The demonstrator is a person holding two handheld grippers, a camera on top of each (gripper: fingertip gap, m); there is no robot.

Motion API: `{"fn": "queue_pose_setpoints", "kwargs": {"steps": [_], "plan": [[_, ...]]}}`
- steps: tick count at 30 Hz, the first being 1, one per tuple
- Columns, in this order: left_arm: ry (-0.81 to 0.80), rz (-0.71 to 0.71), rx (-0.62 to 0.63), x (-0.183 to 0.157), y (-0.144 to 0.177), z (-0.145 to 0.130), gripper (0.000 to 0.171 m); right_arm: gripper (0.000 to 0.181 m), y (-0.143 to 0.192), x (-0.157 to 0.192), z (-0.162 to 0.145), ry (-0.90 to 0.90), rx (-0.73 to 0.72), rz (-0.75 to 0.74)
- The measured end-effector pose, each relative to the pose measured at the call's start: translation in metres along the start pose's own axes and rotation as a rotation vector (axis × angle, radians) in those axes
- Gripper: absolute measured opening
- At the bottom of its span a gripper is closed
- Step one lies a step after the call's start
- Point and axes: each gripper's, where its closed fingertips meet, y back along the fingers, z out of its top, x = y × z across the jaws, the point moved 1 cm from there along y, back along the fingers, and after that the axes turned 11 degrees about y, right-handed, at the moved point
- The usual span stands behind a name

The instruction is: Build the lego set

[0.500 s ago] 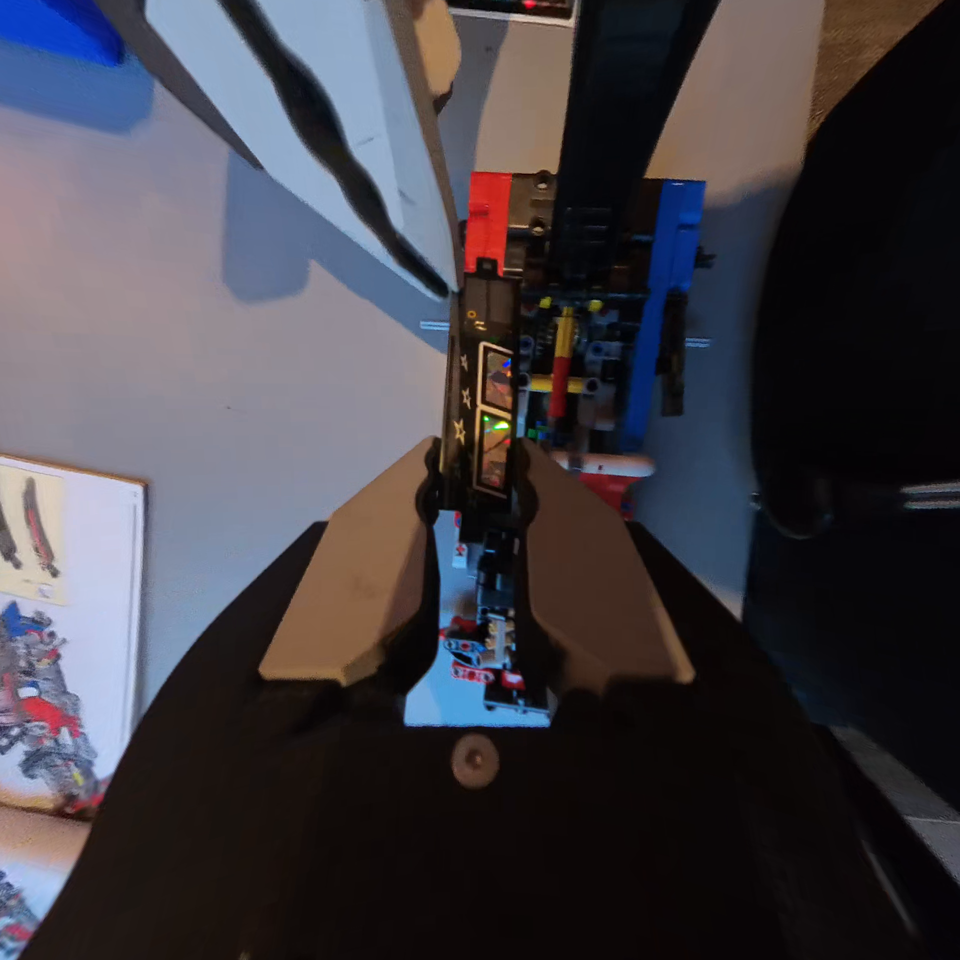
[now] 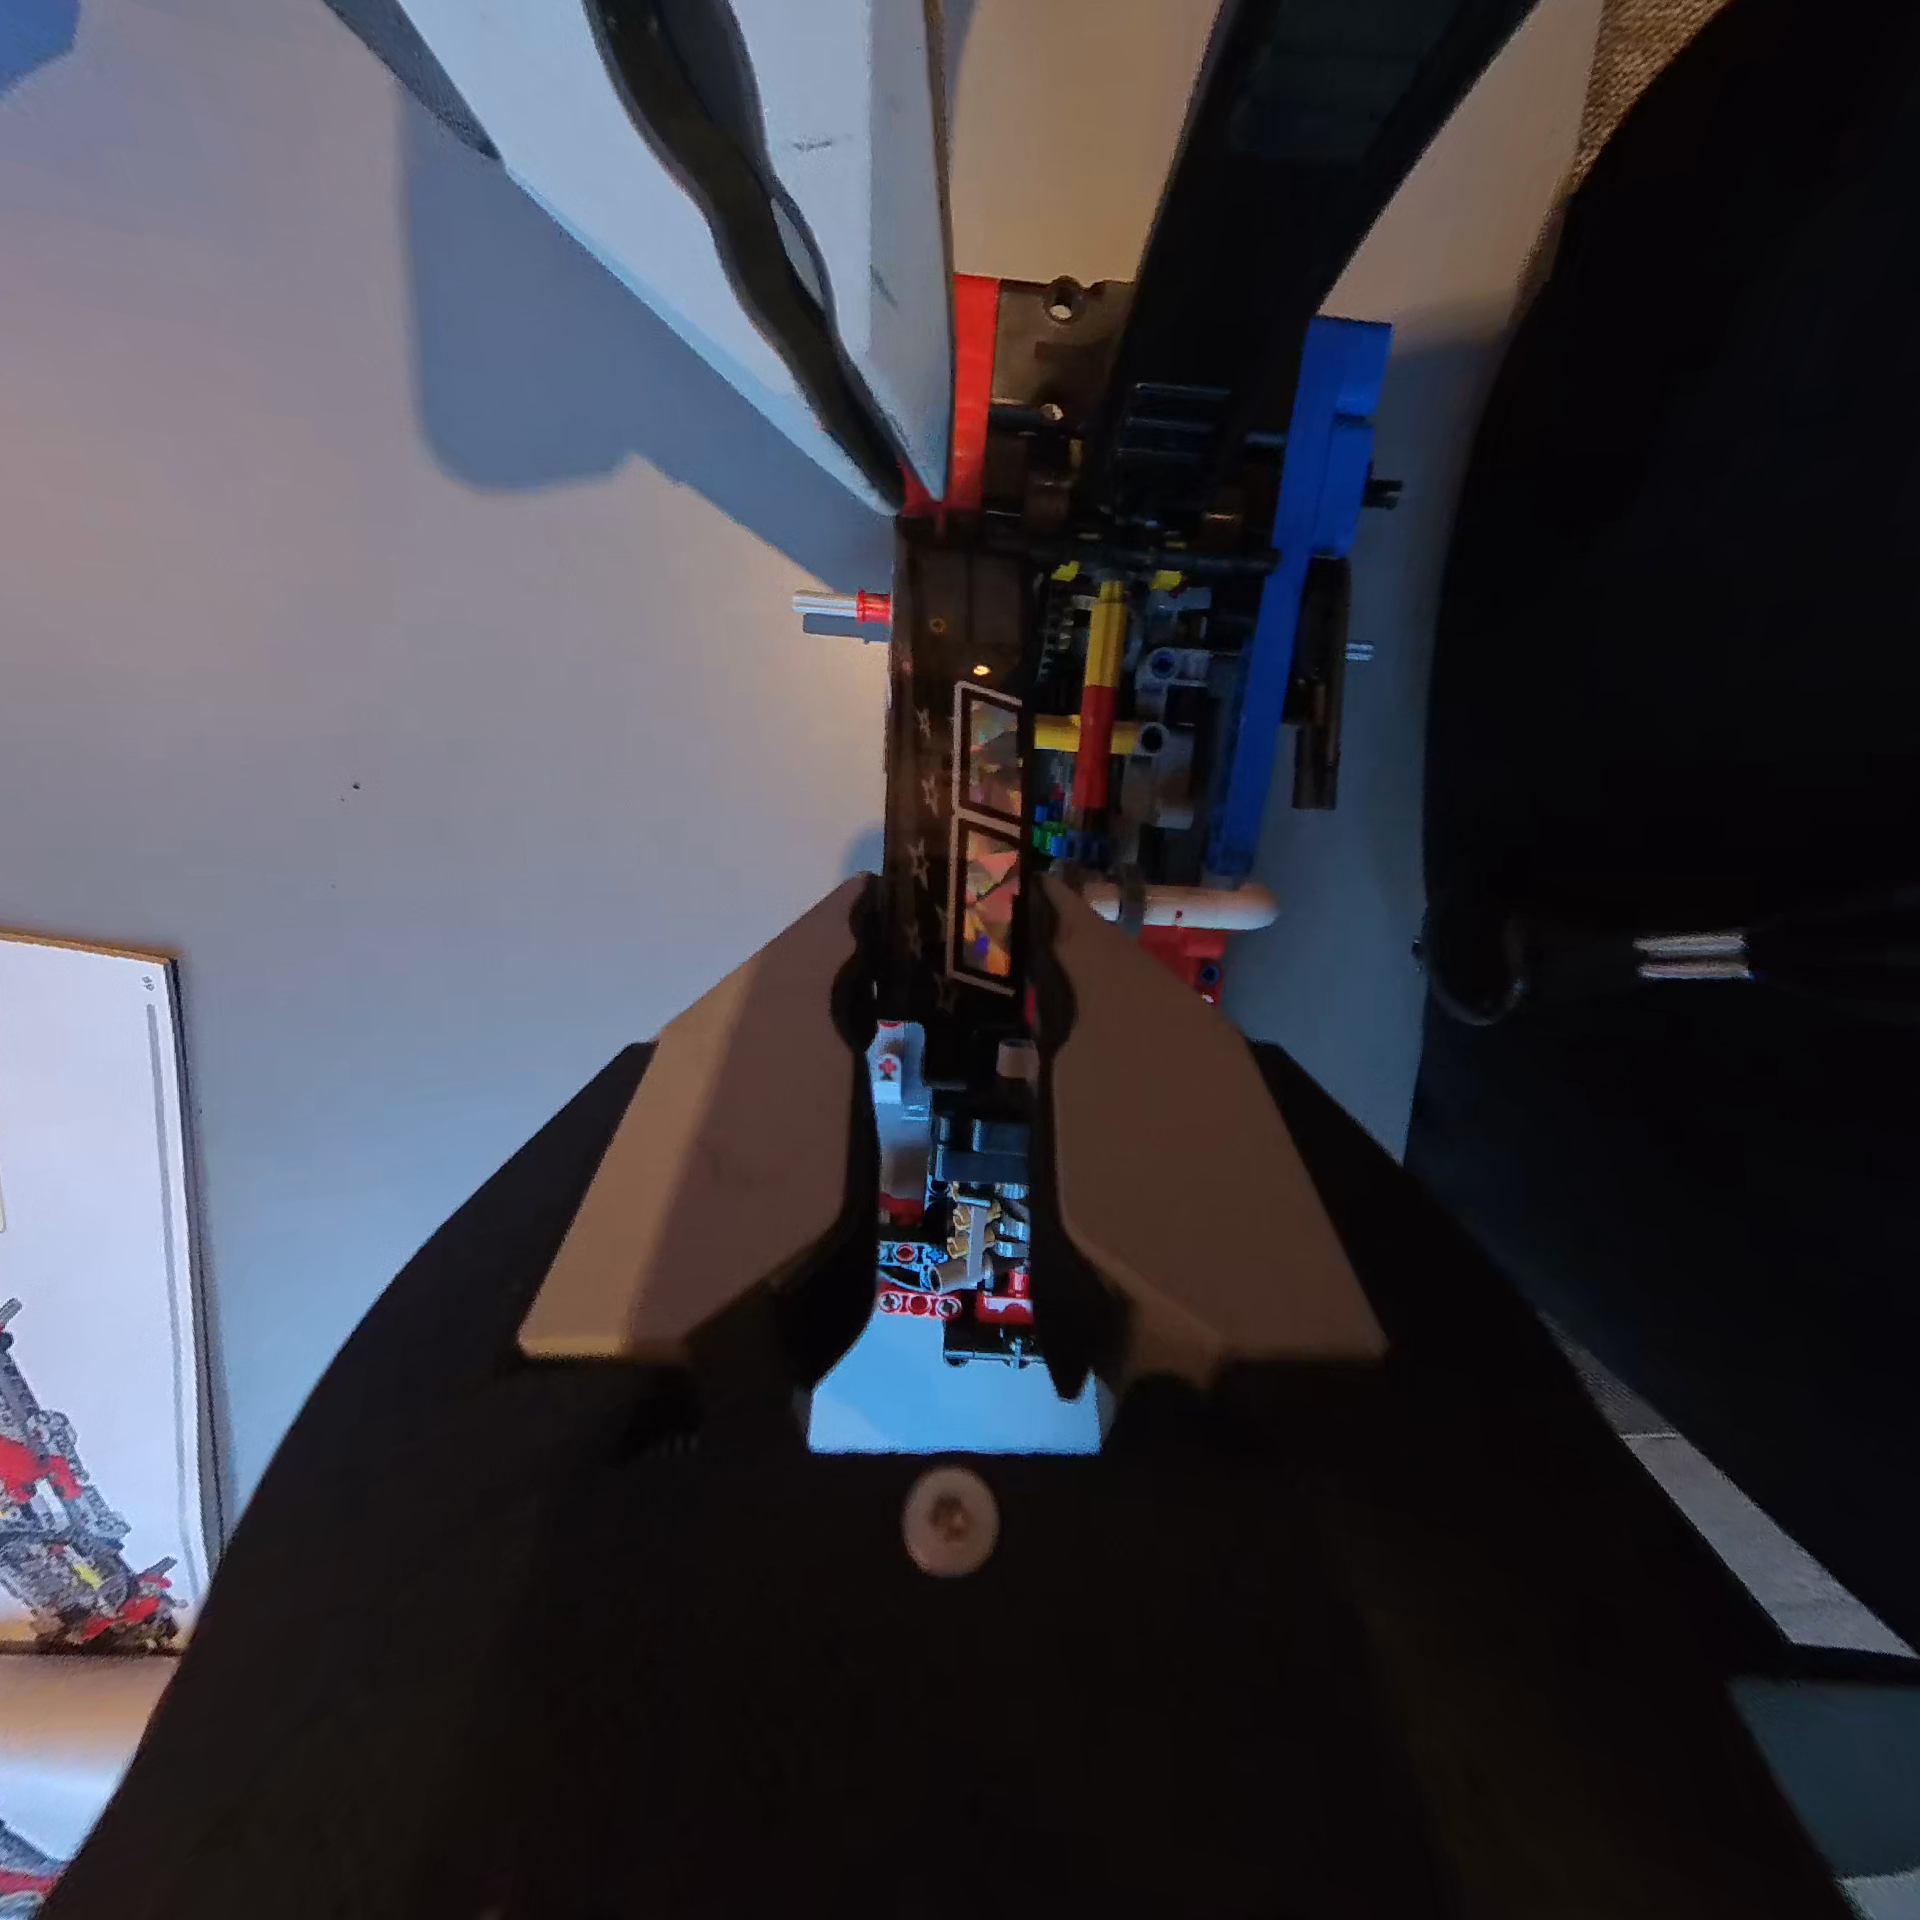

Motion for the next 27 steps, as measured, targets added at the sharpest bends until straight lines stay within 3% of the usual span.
{"fn": "queue_pose_setpoints", "kwargs": {"steps": [11,27], "plan": [[-0.018,-0.085,-0.01,-0.009,-0.001,-0.003,0.023,0.012,-0.006,0.015,-0.012,0.155,0.058,-0.009],[-0.103,-0.152,-0.005,-0.01,-0.002,-0.002,0.024,0.002,-0.011,0.019,-0.011,0.223,0.029,-0.098]]}}
